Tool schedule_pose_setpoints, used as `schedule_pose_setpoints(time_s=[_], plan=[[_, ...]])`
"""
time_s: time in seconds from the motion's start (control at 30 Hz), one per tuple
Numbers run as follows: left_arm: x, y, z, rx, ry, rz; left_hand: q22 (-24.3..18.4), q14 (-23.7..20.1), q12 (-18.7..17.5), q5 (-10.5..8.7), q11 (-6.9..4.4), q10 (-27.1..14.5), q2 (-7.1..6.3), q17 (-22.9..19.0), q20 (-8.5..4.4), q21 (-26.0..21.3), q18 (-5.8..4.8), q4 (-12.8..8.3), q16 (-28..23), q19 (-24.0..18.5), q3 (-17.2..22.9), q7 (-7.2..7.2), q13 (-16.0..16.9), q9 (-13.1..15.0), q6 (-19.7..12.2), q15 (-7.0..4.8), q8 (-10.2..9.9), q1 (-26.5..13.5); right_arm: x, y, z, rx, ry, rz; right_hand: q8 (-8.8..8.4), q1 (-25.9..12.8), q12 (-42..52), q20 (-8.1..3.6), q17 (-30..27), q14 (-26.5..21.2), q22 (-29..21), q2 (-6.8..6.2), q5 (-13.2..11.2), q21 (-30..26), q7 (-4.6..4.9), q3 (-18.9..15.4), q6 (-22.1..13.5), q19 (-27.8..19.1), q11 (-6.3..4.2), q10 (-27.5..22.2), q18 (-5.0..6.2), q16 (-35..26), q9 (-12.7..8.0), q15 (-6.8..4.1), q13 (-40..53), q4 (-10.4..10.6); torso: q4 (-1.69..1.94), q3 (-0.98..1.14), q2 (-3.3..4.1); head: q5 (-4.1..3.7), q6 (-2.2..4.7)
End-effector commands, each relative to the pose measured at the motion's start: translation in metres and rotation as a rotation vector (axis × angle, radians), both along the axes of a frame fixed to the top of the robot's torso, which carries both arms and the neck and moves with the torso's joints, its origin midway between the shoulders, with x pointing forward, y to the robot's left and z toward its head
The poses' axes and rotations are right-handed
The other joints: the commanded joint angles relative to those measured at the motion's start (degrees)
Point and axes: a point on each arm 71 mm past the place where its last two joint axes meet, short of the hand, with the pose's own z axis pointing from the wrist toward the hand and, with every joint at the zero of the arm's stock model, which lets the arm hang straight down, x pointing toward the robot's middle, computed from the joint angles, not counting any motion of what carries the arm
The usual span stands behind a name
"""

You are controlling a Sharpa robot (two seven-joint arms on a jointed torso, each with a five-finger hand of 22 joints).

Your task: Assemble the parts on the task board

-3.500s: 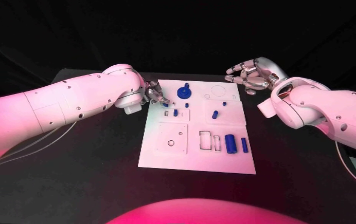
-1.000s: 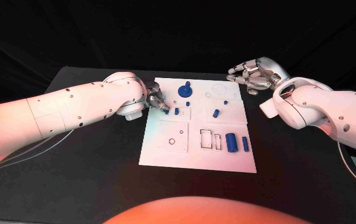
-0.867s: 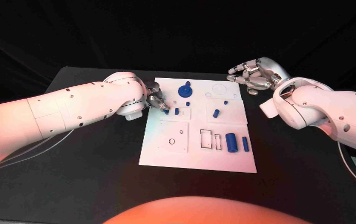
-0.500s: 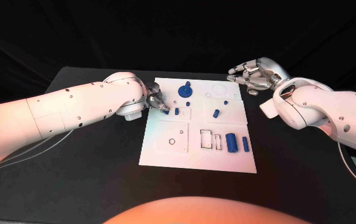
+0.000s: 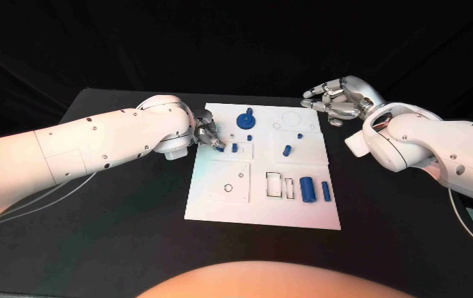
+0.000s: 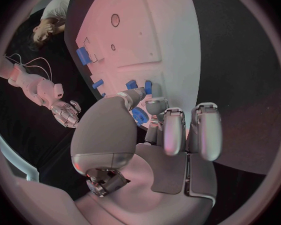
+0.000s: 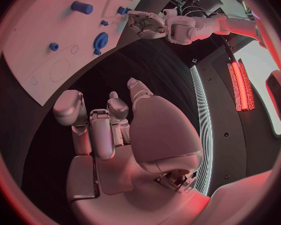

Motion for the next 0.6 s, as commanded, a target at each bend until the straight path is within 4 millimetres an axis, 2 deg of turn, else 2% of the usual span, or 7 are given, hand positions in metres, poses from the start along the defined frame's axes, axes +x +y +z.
schedule_pose_setpoints(time_s=[0.03, 0.3, 0.6], plan=[[-0.0009, -0.002, -0.0016, 0.01, 0.007, -0.017, 6.72, 4.35, 0.32, 0.15, 0.06, 0.48, -0.1, 11.03, -0.36, 0.24, -0.3, -8.88, 0.24, 2.59, 9.21, -0.15, 0.02, 0.12, 0.27, -0.42, 0.23, 0.5, -0.0007, 0.0014, -0.0001, 0.001, -0.001, 0.016, 0.32, -0.67, 0.03, -0.16, 2.61, 2.67, -0.04, -0.11, 0.32, -0.22, -0.02, -0.2, -0.02, -0.39, 0.11, -0.14, 0.68, -0.36, -0.06, -0.34, 0.01, 0.0, 0.0, 0.0, 0.0, -0.04, -0.07], [-0.0003, -0.0019, -0.0019, 0.018, 0.013, -0.007, 6.75, 4.35, 0.41, 0.13, 0.08, 0.64, -0.07, 11.02, -0.36, 0.25, -0.31, -8.51, 0.22, 2.57, 9.44, -0.17, 0.22, 0.22, 0.28, -0.4, 0.27, -0.08, -0.0009, 0.0013, 0.0, 0.001, -0.001, 0.016, 0.32, -0.67, 0.03, -0.16, 2.61, 2.67, -0.04, -0.11, 0.32, -0.22, -0.02, -0.2, -0.02, -0.39, 0.11, -0.14, 0.68, -0.36, -0.06, -0.34, 0.01, 0.0, -0.03, 0.0, 0.01, -0.1, -0.22], [-0.0006, -0.0017, -0.003, 0.032, 0.035, 0.0, 6.73, 4.36, 0.54, -0.05, -0.18, 0.9, -1.11, 11.03, -0.36, 0.22, -0.29, -7.86, 0.22, 2.52, 8.58, -0.64, 0.48, 0.58, 0.27, -0.55, 0.5, -1.8, -0.0009, 0.001, 0.0001, 0.001, -0.001, 0.015, 0.32, -0.67, 0.03, -0.16, 2.61, 2.67, -0.04, -0.11, 0.32, -0.22, -0.02, -0.2, -0.02, -0.39, 0.11, -0.14, 0.68, -0.36, -0.06, -0.34, 0.01, 0.0, 0.0, 0.0, -0.02, -0.16, -0.3]])
